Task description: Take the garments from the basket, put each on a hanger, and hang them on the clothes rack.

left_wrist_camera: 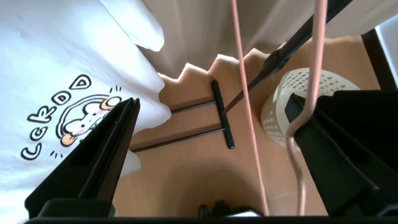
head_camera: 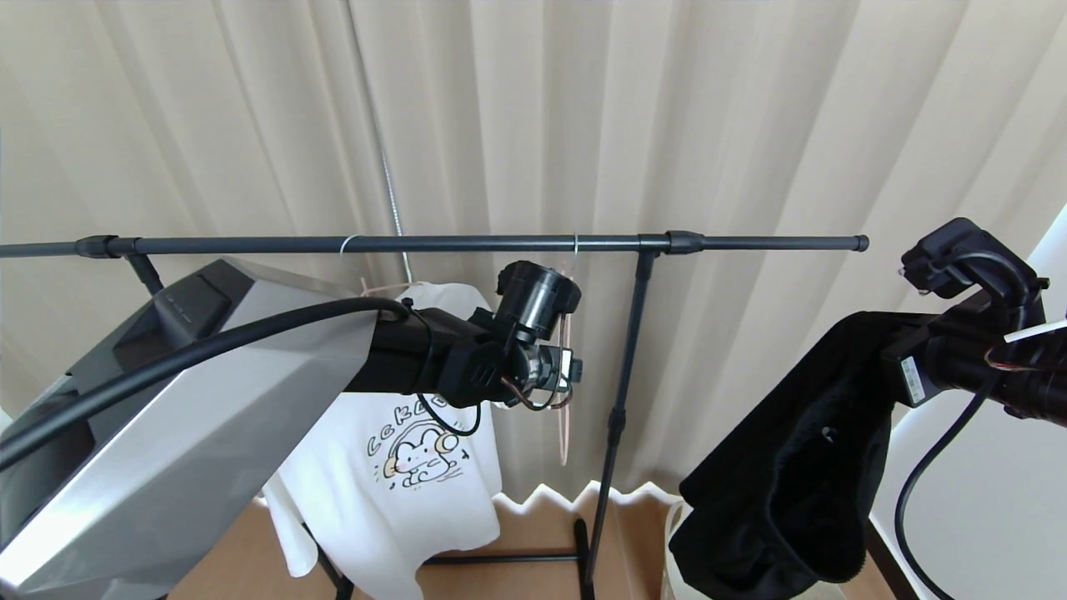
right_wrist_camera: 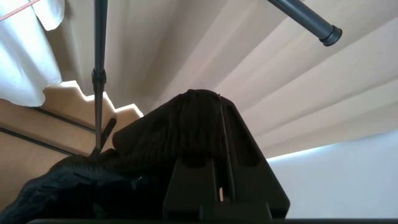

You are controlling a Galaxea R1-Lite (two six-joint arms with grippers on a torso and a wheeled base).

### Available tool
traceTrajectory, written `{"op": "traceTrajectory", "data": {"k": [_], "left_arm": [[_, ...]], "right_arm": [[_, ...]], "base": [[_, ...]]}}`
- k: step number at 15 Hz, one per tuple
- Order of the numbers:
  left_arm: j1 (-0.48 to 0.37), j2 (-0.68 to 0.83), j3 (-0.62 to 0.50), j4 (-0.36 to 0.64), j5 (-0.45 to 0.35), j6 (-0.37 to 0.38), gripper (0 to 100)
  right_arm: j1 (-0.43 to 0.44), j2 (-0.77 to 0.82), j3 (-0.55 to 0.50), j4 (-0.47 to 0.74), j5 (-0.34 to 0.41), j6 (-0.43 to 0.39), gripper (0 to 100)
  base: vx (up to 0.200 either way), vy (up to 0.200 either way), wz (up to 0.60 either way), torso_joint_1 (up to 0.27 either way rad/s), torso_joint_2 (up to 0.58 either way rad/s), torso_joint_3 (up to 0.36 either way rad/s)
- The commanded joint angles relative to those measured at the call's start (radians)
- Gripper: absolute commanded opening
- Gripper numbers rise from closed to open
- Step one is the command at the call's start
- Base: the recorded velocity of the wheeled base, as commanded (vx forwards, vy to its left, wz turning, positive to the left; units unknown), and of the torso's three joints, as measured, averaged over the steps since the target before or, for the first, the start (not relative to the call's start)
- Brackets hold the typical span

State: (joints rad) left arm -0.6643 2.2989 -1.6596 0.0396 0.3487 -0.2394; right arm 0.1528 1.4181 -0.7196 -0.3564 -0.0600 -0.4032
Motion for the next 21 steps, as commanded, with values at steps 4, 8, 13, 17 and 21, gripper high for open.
{"op": "traceTrajectory", "data": {"k": [4, 8, 13, 17, 21], "left_arm": [[0.003, 0.030, -0.009, -0.003, 0.004, 0.002, 100], [0.020, 0.060, -0.026, -0.004, 0.006, 0.002, 100], [0.028, 0.125, -0.117, -0.004, 0.004, -0.001, 100], [0.026, 0.139, -0.135, -0.004, 0.003, 0.002, 100], [0.026, 0.139, -0.138, -0.004, 0.001, 0.002, 0]], "right_arm": [[0.001, -0.001, 0.000, -0.001, 0.000, 0.000, 0], [0.001, 0.001, 0.000, -0.001, 0.000, 0.000, 0], [0.001, 0.001, 0.002, -0.001, 0.000, 0.000, 0], [0.001, 0.001, 0.000, -0.001, 0.000, 0.001, 0], [0.001, 0.001, 0.000, -0.001, 0.000, 0.000, 0]], "base": [[0.000, 0.000, 0.00, 0.000, 0.00, 0.000], [0.000, 0.000, 0.00, 0.000, 0.00, 0.000], [0.000, 0.000, 0.00, 0.000, 0.00, 0.000], [0.000, 0.000, 0.00, 0.000, 0.00, 0.000], [0.000, 0.000, 0.00, 0.000, 0.00, 0.000]]}}
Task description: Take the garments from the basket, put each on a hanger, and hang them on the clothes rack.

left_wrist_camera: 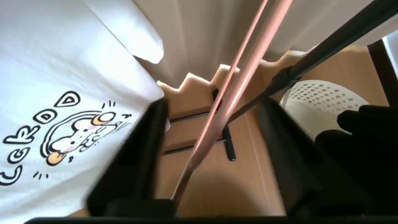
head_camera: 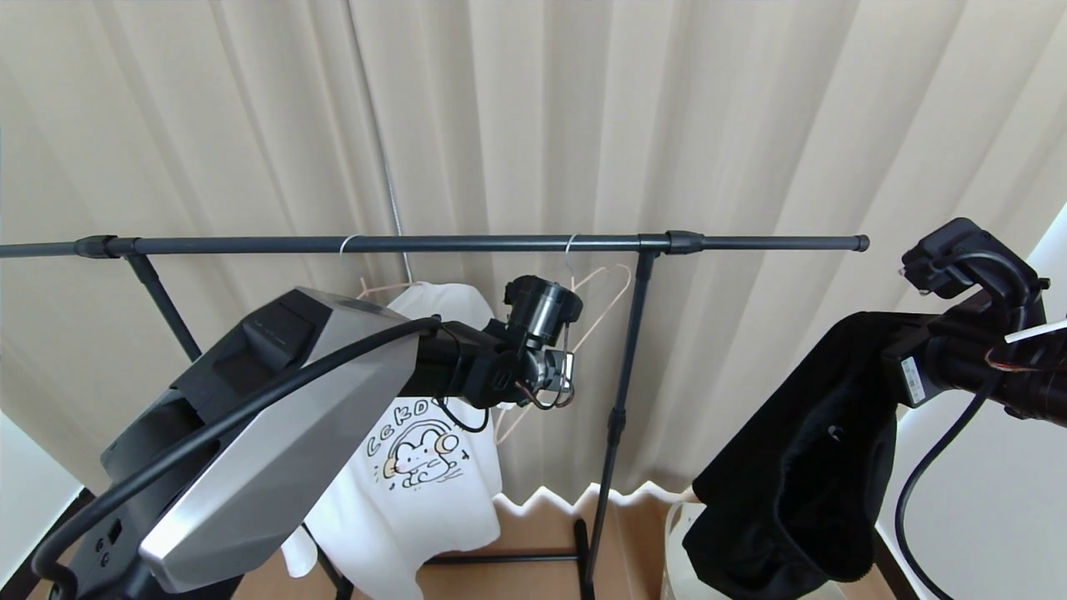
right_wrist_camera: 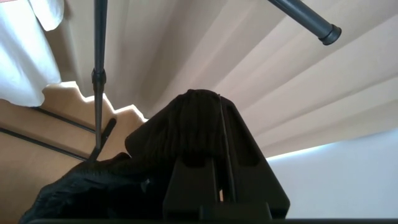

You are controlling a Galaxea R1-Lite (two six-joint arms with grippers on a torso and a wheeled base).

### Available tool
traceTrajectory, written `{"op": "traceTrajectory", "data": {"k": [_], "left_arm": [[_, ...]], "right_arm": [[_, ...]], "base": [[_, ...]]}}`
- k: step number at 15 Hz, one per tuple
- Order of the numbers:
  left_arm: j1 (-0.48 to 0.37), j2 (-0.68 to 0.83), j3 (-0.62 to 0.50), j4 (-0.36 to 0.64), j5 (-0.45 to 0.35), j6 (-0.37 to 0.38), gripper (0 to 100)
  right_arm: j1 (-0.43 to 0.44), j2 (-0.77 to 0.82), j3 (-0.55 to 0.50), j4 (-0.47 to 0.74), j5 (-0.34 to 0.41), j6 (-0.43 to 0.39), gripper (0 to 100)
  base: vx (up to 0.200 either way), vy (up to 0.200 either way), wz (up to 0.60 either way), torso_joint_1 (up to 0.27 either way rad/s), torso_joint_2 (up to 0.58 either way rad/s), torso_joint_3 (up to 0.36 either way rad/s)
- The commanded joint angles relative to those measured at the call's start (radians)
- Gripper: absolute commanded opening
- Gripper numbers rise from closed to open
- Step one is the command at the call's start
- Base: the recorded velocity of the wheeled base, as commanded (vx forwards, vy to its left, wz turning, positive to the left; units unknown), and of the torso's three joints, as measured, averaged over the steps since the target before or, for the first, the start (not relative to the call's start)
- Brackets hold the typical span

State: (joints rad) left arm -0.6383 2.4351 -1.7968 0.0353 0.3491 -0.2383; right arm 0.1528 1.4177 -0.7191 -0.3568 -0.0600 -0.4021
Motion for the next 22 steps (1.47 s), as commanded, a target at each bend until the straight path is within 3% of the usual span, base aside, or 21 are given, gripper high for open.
{"op": "traceTrajectory", "data": {"k": [1, 9, 13, 18, 22], "left_arm": [[0.000, 0.002, -0.006, 0.000, 0.001, -0.001, 0], [-0.003, -0.037, 0.013, -0.034, 0.005, -0.004, 0], [-0.015, -0.137, 0.100, -0.032, 0.005, 0.004, 0], [-0.020, -0.269, 0.275, -0.032, 0.019, 0.019, 0], [-0.037, -0.426, 0.496, -0.057, 0.044, 0.016, 0]], "right_arm": [[0.001, 0.001, 0.000, -0.001, 0.000, -0.001, 0], [0.001, 0.001, 0.000, -0.001, 0.000, 0.000, 0], [0.001, 0.000, 0.000, -0.001, 0.000, -0.001, 0], [0.001, -0.011, 0.003, -0.001, 0.000, -0.001, 0], [0.018, -0.020, 0.004, -0.001, -0.001, 0.000, 0]], "base": [[0.000, 0.000, 0.00, 0.000, 0.00, 0.000], [0.000, 0.000, 0.00, 0.000, 0.00, 0.000], [0.000, 0.000, 0.00, 0.000, 0.00, 0.000], [0.000, 0.000, 0.00, 0.000, 0.00, 0.000], [0.000, 0.000, 0.00, 0.000, 0.00, 0.000]]}}
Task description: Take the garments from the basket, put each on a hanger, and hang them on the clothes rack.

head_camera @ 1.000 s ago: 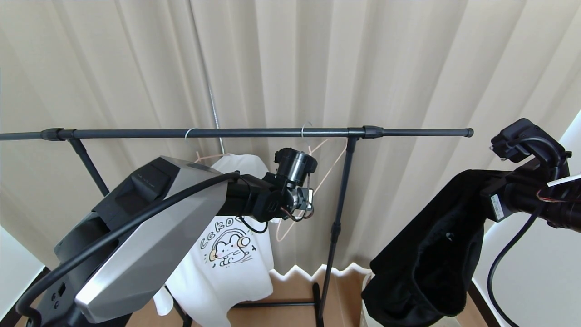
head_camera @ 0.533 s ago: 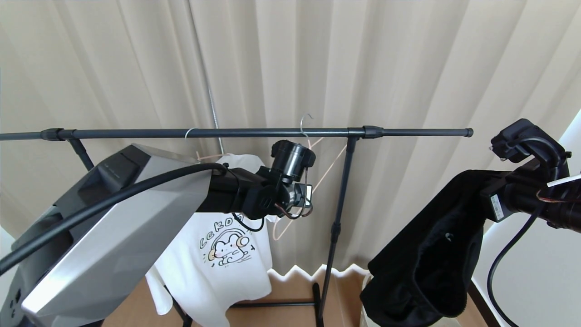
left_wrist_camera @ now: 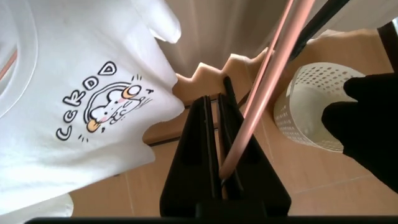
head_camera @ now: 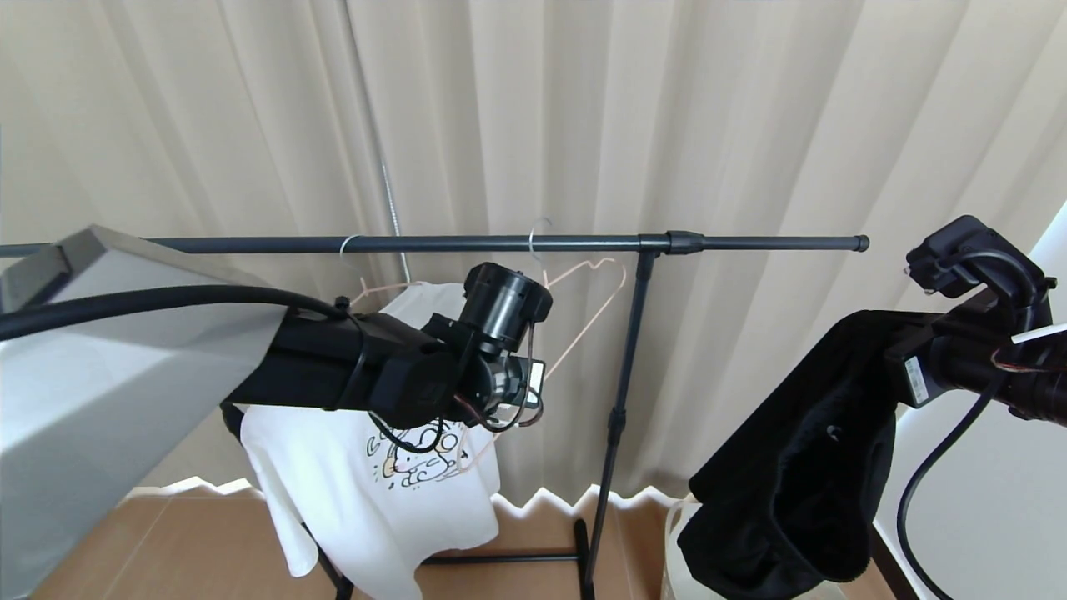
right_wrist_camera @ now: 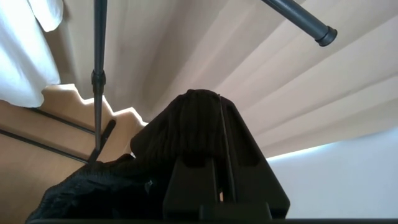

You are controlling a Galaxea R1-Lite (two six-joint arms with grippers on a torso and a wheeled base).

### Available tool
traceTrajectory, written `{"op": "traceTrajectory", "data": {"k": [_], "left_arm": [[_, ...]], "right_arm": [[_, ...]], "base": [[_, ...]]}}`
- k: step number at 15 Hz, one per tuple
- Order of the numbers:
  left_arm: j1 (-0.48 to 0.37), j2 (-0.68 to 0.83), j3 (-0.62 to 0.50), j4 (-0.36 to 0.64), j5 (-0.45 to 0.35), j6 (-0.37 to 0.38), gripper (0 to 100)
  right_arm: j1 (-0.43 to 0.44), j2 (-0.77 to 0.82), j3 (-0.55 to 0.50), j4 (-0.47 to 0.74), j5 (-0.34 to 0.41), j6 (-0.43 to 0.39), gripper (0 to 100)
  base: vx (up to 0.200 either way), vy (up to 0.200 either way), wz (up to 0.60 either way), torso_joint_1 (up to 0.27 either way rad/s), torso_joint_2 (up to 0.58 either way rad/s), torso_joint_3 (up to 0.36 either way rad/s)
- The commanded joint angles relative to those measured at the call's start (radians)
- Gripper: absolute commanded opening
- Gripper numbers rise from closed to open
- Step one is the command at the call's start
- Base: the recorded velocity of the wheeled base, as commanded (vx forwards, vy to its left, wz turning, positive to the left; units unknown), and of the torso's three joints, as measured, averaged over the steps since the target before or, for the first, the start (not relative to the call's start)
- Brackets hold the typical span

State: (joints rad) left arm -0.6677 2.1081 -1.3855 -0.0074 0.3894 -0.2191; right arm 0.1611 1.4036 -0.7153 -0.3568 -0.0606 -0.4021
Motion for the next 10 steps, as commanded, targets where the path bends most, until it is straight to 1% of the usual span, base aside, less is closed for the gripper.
{"op": "traceTrajectory", "data": {"k": [1, 2, 3, 4, 7, 8, 10], "left_arm": [[-0.016, -0.137, 0.158, -0.054, 0.003, -0.002, 0], [-0.024, -0.158, 0.203, -0.080, 0.003, 0.000, 0], [-0.024, -0.158, 0.203, -0.080, 0.003, 0.000, 0], [-0.046, -0.255, 0.373, -0.155, 0.014, 0.003, 0], [-0.063, -0.392, 0.554, -0.187, 0.031, 0.003, 0], [-0.067, -0.438, 0.622, -0.212, 0.039, 0.003, 0], [-0.081, -0.533, 0.749, -0.261, 0.040, 0.004, 0]], "right_arm": [[0.032, -0.020, 0.005, -0.001, -0.001, 0.000, 0], [0.049, -0.034, 0.014, -0.002, -0.001, 0.000, 0], [0.049, -0.034, 0.014, -0.002, -0.001, 0.000, 0], [0.132, -0.095, 0.034, 0.007, -0.005, 0.000, 0], [0.219, -0.143, 0.059, 0.013, -0.010, 0.000, 0], [0.262, -0.143, 0.062, 0.015, -0.034, 0.000, 0], [0.353, -0.127, 0.077, 0.004, -0.117, 0.003, 0]], "base": [[0.000, 0.000, 0.00, 0.000, 0.00, 0.000], [0.000, 0.000, 0.00, 0.000, 0.00, 0.000], [0.000, 0.000, 0.00, 0.000, 0.00, 0.000], [0.000, 0.000, 0.00, 0.000, 0.00, 0.000], [0.000, 0.000, 0.00, 0.000, 0.00, 0.000], [0.000, 0.000, 0.00, 0.000, 0.00, 0.000], [0.000, 0.000, 0.00, 0.000, 0.00, 0.000]]}}
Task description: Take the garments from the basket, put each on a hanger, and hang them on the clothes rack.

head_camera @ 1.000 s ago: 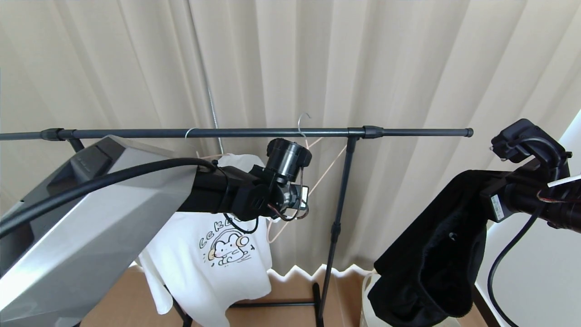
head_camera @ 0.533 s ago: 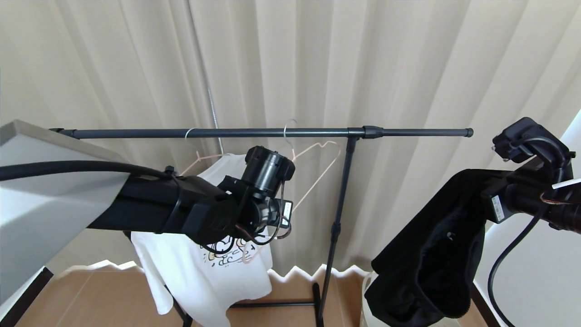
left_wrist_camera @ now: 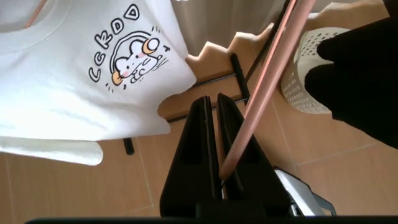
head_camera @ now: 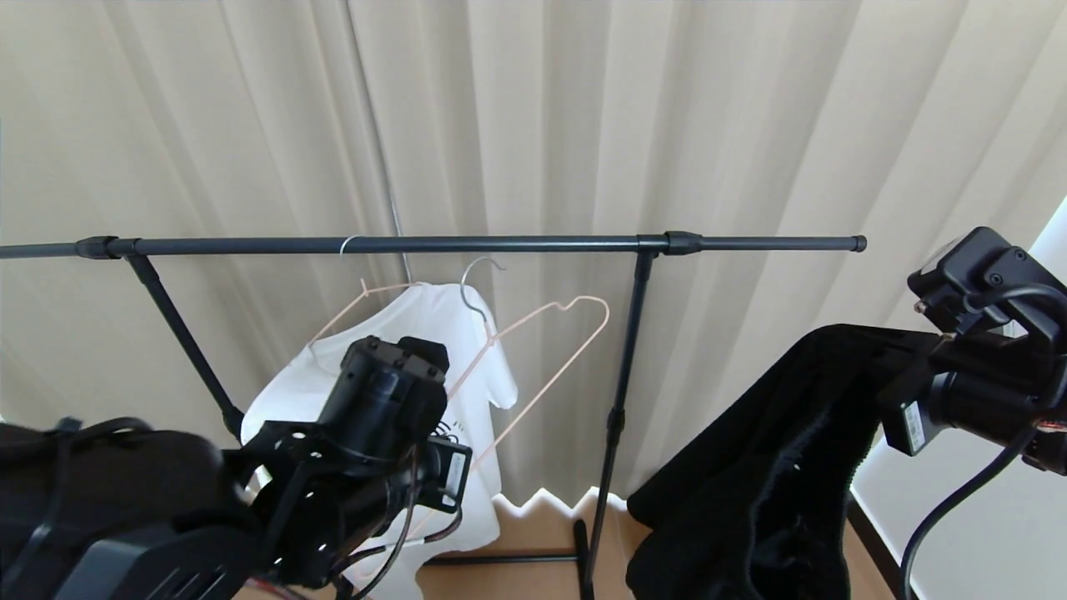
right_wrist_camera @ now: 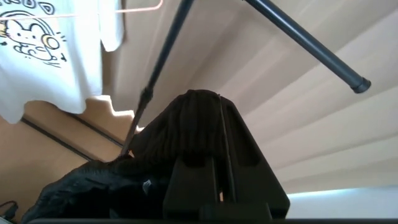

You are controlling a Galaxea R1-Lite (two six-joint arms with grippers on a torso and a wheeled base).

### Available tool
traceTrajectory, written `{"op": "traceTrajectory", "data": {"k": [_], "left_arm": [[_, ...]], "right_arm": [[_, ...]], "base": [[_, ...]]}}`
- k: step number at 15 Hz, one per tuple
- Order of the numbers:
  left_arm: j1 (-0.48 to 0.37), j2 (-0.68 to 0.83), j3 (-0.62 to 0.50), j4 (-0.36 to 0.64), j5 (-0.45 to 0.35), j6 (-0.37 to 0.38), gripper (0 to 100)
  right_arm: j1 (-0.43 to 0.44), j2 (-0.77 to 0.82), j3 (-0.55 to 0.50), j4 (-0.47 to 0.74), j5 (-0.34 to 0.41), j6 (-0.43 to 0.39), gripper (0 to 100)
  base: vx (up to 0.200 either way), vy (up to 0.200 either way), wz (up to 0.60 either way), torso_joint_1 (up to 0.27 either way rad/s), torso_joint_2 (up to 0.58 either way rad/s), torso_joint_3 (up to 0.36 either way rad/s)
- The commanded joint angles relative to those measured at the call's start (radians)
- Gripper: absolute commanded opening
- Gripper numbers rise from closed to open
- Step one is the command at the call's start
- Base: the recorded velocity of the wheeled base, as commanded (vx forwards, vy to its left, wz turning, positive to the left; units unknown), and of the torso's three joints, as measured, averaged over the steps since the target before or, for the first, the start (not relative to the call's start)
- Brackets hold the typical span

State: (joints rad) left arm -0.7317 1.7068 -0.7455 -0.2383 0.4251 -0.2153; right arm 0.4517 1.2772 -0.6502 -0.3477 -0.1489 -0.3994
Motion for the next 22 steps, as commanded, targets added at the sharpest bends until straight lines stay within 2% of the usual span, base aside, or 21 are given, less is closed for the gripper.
{"op": "traceTrajectory", "data": {"k": [1, 4, 6, 8, 11, 14, 16, 19, 22], "left_arm": [[-0.026, -0.185, 0.178, -0.047, 0.003, 0.002, 0], [-0.066, -0.282, 0.305, -0.056, 0.001, 0.011, 0], [-0.103, -0.296, 0.342, -0.067, 0.000, 0.017, 0], [-0.144, -0.289, 0.382, -0.127, -0.005, 0.027, 0], [-0.156, -0.268, 0.431, -0.207, -0.009, 0.045, 0], [-0.161, -0.207, 0.494, -0.338, -0.012, 0.060, 0], [-0.169, -0.197, 0.519, -0.392, -0.011, 0.063, 0], [-0.204, -0.199, 0.529, -0.415, -0.011, 0.060, 0], [-0.209, -0.197, 0.537, -0.432, -0.012, 0.059, 0]], "right_arm": [[0.101, 0.017, 0.017, -0.008, -0.063, 0.007, 0], [0.124, 0.054, 0.007, -0.011, -0.141, 0.043, 0], [0.124, 0.097, -0.019, -0.013, -0.207, 0.074, 0], [0.142, 0.122, -0.045, -0.013, -0.330, 0.100, 0], [0.153, 0.132, -0.075, -0.013, -0.423, 0.113, 0], [0.153, 0.169, -0.098, -0.016, -0.505, 0.120, 0], [0.153, 0.232, -0.114, -0.073, -0.560, 0.152, 0], [0.150, 0.347, -0.123, -0.214, -0.676, 0.162, 0], [0.133, 0.416, -0.134, -0.294, -0.687, 0.162, 0]], "base": [[0.000, 0.000, 0.00, 0.000, 0.00, 0.000], [0.000, 0.000, 0.00, 0.000, 0.00, 0.000], [0.000, 0.000, 0.00, 0.000, 0.00, 0.000], [0.000, 0.000, 0.00, 0.000, 0.00, 0.000], [0.000, 0.000, 0.00, 0.000, 0.00, 0.000], [0.000, 0.000, 0.00, 0.000, 0.00, 0.000], [0.000, 0.000, 0.00, 0.000, 0.00, 0.000], [0.000, 0.000, 0.00, 0.000, 0.00, 0.000], [0.000, 0.000, 0.00, 0.000, 0.00, 0.000]]}}
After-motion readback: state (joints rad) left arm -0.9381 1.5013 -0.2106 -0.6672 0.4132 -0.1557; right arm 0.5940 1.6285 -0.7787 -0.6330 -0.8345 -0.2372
